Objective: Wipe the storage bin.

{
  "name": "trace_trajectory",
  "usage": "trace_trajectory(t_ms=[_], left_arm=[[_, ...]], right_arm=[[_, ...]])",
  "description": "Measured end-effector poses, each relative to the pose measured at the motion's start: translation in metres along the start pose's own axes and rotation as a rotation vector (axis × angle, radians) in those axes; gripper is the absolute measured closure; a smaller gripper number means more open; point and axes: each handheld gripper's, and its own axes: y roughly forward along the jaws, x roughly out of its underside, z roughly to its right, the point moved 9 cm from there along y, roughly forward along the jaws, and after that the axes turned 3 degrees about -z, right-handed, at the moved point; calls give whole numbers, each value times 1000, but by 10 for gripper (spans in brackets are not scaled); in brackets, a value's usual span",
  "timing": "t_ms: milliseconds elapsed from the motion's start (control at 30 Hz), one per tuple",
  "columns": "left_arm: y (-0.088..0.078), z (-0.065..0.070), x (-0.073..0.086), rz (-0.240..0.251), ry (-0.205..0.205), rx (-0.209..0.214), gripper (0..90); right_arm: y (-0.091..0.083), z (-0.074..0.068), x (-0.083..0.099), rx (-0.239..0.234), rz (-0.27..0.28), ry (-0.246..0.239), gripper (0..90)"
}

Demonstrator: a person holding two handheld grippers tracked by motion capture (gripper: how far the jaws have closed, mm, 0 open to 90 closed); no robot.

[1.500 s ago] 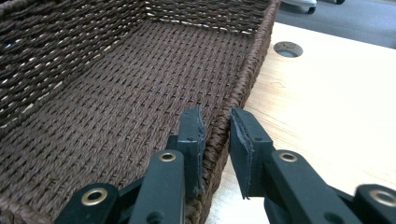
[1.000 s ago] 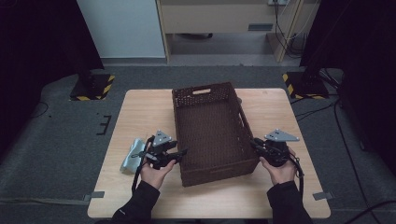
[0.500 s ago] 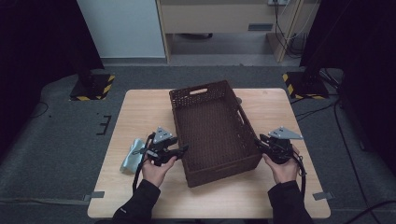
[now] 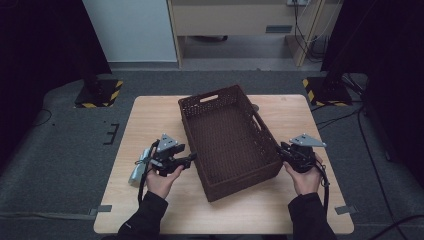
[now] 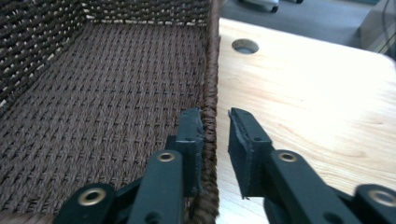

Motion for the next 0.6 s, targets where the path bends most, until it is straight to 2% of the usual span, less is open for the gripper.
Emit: trace_trajectory(t_ms=[100, 167, 233, 400, 500, 533, 600], left_arm=[[-5, -7, 1, 4, -17, -5, 415], [-9, -11, 2, 10, -28, -8, 412], [-13, -15, 3, 14, -35, -13, 410], [-20, -18, 8, 15, -48, -17, 408], [-23, -18, 10, 14, -44, -20, 407], [-25, -20, 11, 16, -41, -29, 407], [-27, -24, 12, 20, -51, -33, 406]], right_arm=[[-13, -3, -5, -16, 32, 25, 666], [-19, -7, -4, -18, 30, 36, 615], [-24, -10, -3, 2, 48, 31, 582], [-29, -19, 2, -11, 30, 52, 502], [-31, -22, 6, 2, 23, 48, 507], [-36, -23, 7, 15, 28, 54, 548], [-40, -24, 8, 11, 31, 61, 599]])
